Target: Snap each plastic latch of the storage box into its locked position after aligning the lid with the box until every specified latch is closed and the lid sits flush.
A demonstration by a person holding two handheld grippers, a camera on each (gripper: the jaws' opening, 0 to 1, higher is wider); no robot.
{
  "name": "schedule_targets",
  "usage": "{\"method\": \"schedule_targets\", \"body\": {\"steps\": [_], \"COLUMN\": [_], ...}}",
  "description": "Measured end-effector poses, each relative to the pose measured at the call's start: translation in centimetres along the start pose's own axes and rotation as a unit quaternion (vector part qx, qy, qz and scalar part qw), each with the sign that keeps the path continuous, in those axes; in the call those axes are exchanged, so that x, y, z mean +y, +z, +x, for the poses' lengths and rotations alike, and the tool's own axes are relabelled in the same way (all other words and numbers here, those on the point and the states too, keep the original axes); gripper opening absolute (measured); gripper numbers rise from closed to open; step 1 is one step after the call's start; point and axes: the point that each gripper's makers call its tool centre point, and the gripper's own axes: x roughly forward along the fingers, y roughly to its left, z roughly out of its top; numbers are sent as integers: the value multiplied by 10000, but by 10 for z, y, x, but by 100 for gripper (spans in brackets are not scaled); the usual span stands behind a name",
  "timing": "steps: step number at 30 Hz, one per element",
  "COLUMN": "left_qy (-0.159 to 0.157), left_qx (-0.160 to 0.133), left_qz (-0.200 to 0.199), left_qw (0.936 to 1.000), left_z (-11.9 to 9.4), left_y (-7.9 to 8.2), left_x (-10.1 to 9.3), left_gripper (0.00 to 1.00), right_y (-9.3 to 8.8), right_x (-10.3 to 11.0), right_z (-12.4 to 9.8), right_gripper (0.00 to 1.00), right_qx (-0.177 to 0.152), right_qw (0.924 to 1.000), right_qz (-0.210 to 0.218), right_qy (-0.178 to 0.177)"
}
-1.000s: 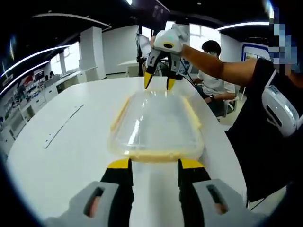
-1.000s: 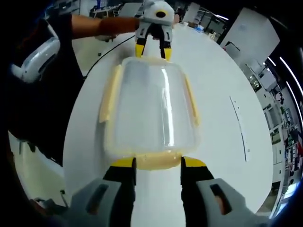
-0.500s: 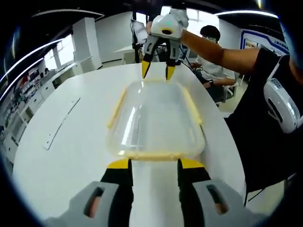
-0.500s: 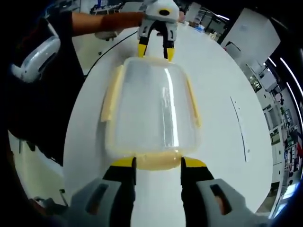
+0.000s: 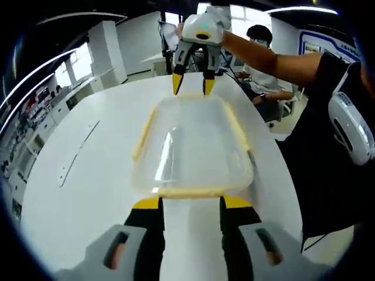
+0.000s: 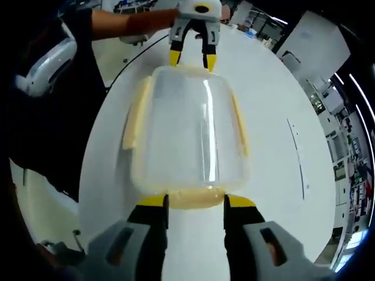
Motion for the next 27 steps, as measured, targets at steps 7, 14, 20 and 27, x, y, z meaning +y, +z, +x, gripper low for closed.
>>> {"method": "schedule_targets", "body": {"steps": [7, 14, 20, 27], "left_qy": [185, 605, 830, 1173], "left_qx": [-149, -324, -511, -752], "left_qz": [-242, -317, -450, -732], "left_qw": [9994, 9971, 9942, 9875], "left_z": [2, 1, -17, -28], "left_y": [-9, -8, -7, -20], "left_x": [25, 40, 31, 25], "left_gripper": [0, 19, 33, 47], "right_y": [-3, -5, -7, -7], "right_x": [0, 1, -1, -3], "right_z": [0, 3, 8, 10], "right_gripper": [26, 23, 23, 23], "right_qx": [23, 49, 48, -42], "right_qw": [9999, 9999, 9999, 9998], "right_qz": [-71, -79, -70, -55], "right_qy": [-142, -91, -129, -200]}}
